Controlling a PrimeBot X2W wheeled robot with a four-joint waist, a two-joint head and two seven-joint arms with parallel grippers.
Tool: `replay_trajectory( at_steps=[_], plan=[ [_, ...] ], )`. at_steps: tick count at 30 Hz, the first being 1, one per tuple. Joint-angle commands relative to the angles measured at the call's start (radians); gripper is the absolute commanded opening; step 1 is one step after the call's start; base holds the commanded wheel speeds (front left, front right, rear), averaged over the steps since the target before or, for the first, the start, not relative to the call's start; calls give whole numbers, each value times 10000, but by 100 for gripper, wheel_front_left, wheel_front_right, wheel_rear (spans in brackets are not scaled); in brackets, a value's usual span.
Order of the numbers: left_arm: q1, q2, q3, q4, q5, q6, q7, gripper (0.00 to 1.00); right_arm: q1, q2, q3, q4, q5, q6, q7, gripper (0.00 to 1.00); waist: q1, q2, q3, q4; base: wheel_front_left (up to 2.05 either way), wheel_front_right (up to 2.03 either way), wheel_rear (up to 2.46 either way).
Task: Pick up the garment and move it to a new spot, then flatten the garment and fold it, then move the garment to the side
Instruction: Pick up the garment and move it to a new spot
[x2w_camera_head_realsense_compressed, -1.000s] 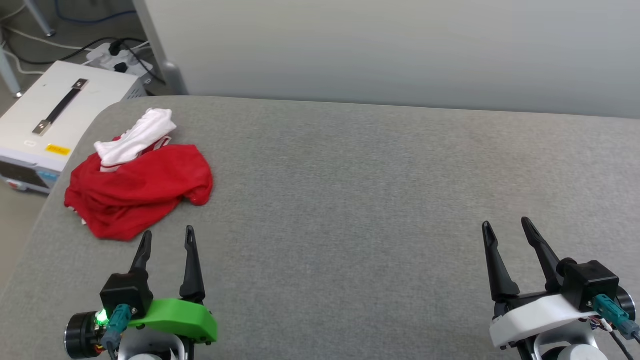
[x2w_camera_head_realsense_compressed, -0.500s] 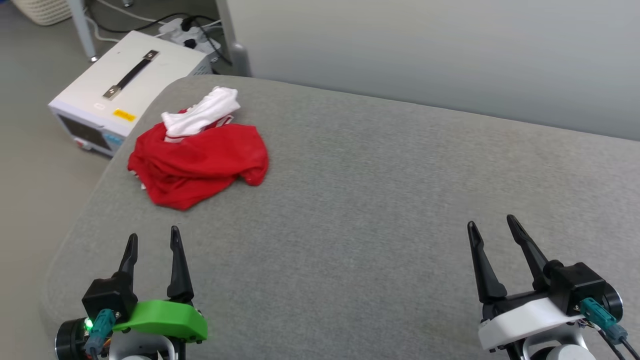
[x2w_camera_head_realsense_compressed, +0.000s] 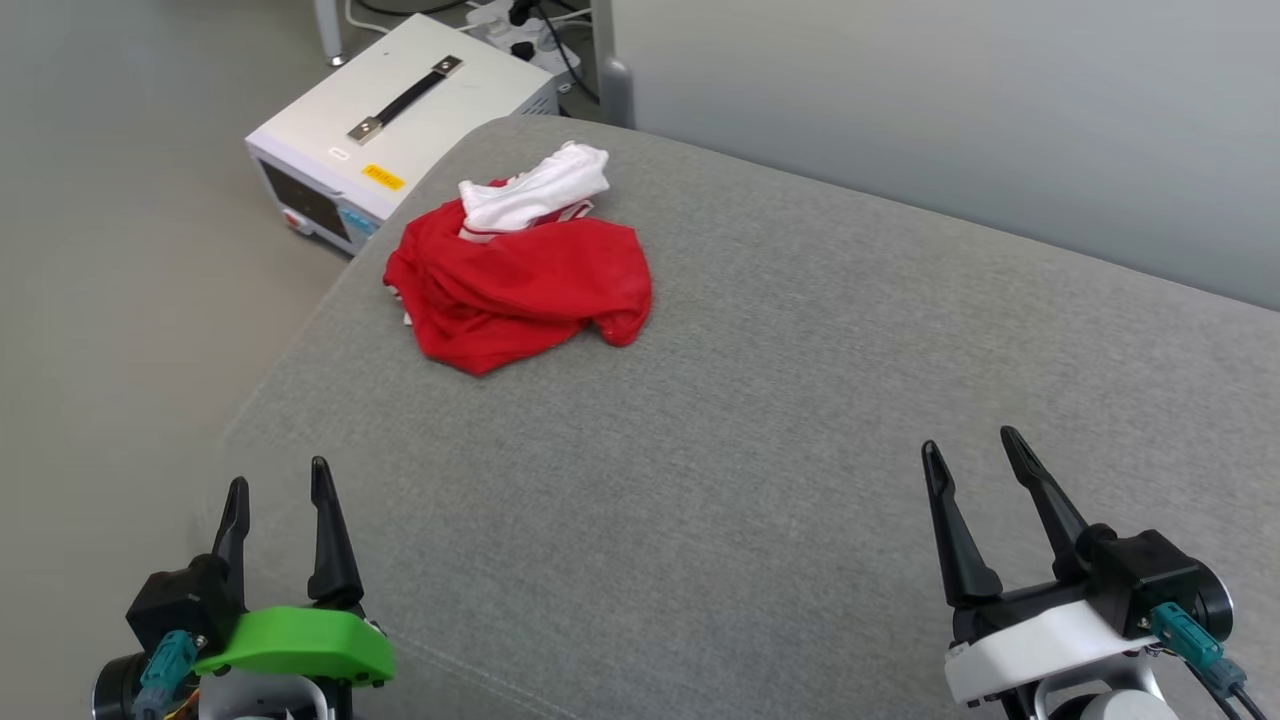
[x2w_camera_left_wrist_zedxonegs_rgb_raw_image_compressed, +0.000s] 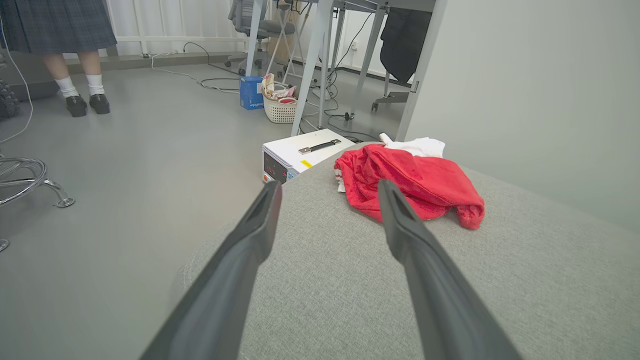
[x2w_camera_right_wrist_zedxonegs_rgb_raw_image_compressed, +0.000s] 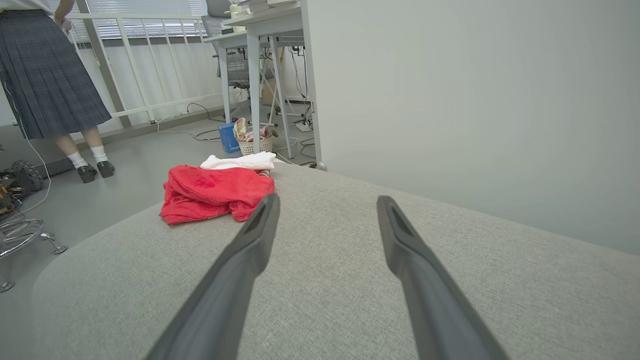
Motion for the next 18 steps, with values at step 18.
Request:
replay_trajectory(
  at_steps=[18],
  plan=[
    [-3197,963,1211,1335,-545,-1253,-412,100,-821,-338,406,-374,-292,-9,-423,100,-1,0,1542,-216,0,0,0]
  ],
)
